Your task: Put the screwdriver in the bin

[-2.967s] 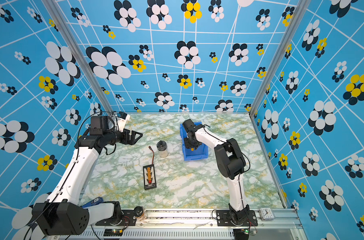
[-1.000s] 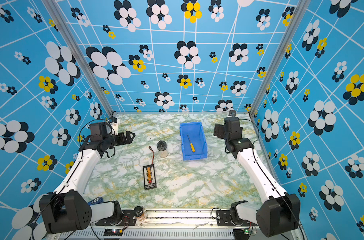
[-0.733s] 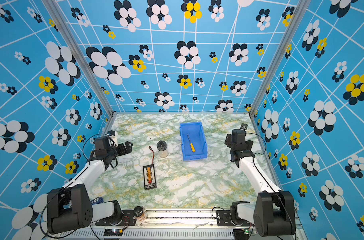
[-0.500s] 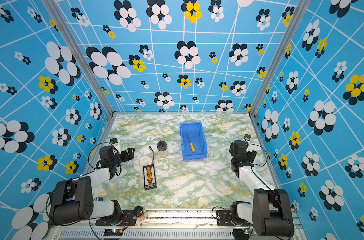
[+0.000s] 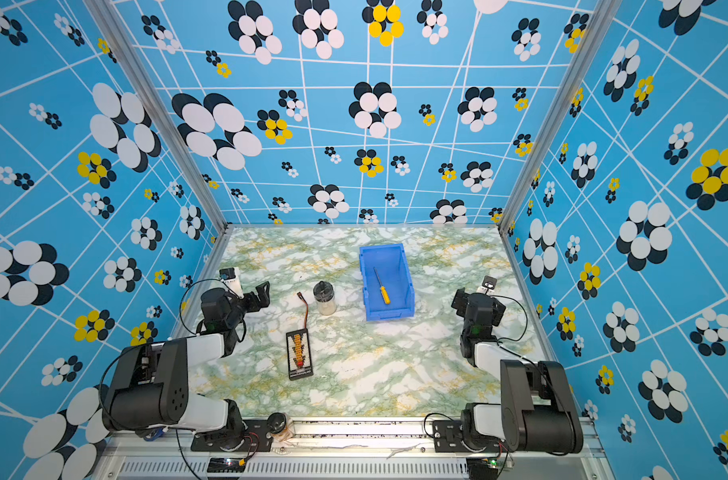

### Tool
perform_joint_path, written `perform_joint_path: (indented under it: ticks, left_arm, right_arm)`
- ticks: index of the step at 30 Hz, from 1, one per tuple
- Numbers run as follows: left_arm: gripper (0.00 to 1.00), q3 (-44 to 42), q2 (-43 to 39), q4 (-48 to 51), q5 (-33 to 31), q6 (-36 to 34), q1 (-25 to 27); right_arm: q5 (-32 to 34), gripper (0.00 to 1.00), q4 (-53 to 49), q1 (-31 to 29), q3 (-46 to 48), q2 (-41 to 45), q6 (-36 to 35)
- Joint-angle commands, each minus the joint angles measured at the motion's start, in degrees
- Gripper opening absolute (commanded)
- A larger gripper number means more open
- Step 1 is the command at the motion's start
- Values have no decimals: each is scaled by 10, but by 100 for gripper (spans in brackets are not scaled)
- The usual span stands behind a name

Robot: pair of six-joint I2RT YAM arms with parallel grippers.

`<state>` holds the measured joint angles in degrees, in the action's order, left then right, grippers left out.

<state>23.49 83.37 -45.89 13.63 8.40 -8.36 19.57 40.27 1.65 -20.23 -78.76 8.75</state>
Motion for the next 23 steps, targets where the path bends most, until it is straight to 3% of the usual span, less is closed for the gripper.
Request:
perform_joint_path:
  ticks: [1, 5, 7, 8, 10, 13, 16, 23]
  left_arm:
    - [99, -20, 6, -42, -4, -23, 11]
    - [99, -54, 28, -121, -24, -55, 41]
    - [99, -71, 71, -200, -46, -57, 50]
    - [99, -67, 63, -180, -46, -57, 49]
    - [99, -46, 51, -120, -53, -56, 51]
    - [99, -48, 57, -131, -56, -54, 50]
    - [99, -49, 58, -136, -56, -53, 50]
    - [99, -51, 58, -140, -55, -54, 50]
  right_arm:
    - [-47, 99, 83, 3, -3, -35, -6]
    - [-103, 99, 48, 2, -26, -45, -30]
    - [-128, 99, 96, -1, -21, -85, -42]
    - [-135, 99, 158, -6, -6, -107, -52]
    - [-129, 99, 87, -8, -22, -88, -53]
    - [-142, 99, 130, -13, -14, -102, -63]
    - [-146, 99, 88, -13, -25, -90, -67]
    - [-147, 99, 95, -13, -24, -94, -66]
